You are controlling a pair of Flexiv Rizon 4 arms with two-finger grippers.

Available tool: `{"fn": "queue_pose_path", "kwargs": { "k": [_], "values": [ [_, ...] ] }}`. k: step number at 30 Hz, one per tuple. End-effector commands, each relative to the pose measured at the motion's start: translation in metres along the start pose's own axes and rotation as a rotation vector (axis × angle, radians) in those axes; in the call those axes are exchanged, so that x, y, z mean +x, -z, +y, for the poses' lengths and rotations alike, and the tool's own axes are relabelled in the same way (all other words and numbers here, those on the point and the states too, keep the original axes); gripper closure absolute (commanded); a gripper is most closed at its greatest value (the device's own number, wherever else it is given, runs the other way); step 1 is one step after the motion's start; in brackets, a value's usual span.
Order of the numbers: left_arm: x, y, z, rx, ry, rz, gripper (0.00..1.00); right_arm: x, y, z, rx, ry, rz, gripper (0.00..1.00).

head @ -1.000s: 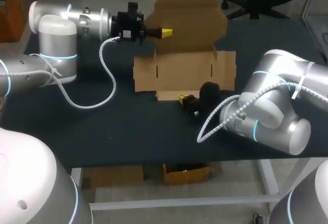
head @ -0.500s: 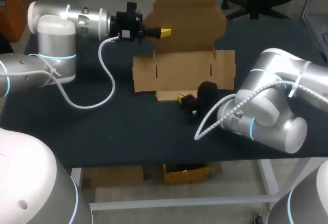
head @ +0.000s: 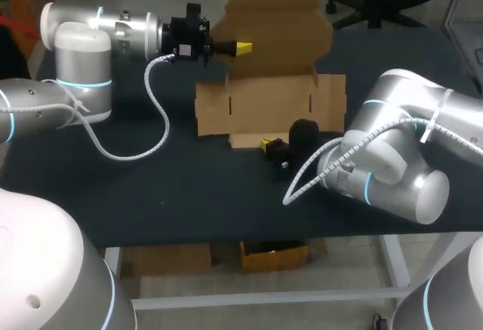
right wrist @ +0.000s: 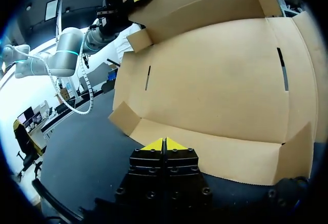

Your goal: Assemble the packaging by folding the flat box into shape, placing the metal phone stand inside, and closing the box properly

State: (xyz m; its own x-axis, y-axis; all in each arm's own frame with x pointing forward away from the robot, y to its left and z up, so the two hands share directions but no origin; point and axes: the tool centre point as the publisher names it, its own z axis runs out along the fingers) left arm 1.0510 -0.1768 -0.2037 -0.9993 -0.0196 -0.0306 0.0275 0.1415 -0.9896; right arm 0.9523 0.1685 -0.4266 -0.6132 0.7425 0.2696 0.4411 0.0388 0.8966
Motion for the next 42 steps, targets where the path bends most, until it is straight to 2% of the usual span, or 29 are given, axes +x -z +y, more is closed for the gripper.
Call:
{"fn": "queue_pose_path", "kwargs": {
  "k": [1, 20, 42],
  "values": [
    [0.000, 0.000, 0.001, 0.002, -0.001, 0.002, 1.00, 0.000, -0.007, -0.004, -0.003, -0.005, -0.055, 1.00],
    [0.000, 0.000, 0.001, 0.002, -0.001, 0.002, 1.00, -0.001, -0.006, -0.005, -0.004, -0.014, -0.059, 1.00],
    [0.035, -0.003, -0.005, -0.009, 0.082, 0.008, 1.00, -0.001, -0.006, -0.005, -0.004, -0.014, -0.059, 1.00]
  ]
}}
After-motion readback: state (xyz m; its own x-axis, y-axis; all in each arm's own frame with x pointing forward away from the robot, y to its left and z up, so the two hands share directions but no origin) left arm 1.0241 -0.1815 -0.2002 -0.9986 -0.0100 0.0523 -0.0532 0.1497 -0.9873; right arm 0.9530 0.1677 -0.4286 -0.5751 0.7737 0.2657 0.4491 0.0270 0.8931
